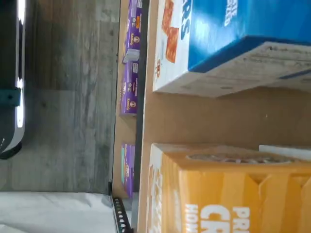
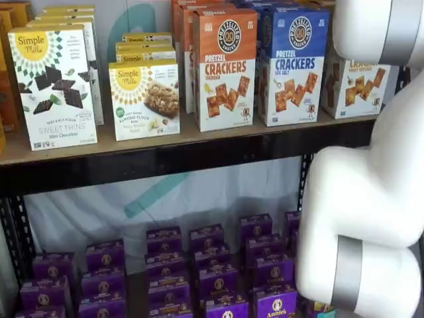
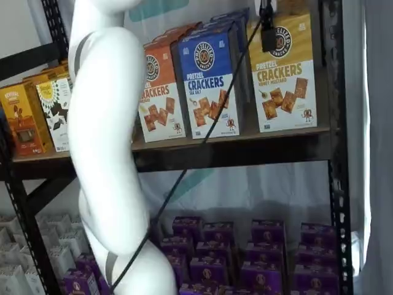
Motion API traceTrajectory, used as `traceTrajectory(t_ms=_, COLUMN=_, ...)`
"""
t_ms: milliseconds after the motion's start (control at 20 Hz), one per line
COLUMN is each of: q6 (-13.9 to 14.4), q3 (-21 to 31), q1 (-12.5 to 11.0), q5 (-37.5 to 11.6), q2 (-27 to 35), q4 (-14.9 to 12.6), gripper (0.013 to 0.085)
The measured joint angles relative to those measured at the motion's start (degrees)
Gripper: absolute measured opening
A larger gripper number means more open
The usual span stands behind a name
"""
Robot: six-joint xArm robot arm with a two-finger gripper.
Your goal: Retrieve the yellow and white box located on the top shelf, the sixth one from the left
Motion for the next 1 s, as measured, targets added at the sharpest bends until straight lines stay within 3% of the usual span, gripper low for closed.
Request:
traceTrajectory(t_ms=400, q6=0.3, q3=1.0, q1=0.4, q5=-0.4, q2=-0.6, q4=-0.2, gripper=0.085)
traceTrajectory(t_ms=600, q6=0.2, q3=1.0, q1=0.3, q5=-0.5, q2=-0.7, q4=0.0, gripper=0.073)
traceTrajectory(t_ms=950, q6=0.2, q3=0.7, q1=0.1, q5=-0.4, q2=-0.9, q4=0.2, gripper=0.073)
traceTrajectory(t_ms=1000, q6=0.1, q3=0.5, q1=0.0, q5=-0.3, q2=-0.9, q4=0.3, gripper=0.069)
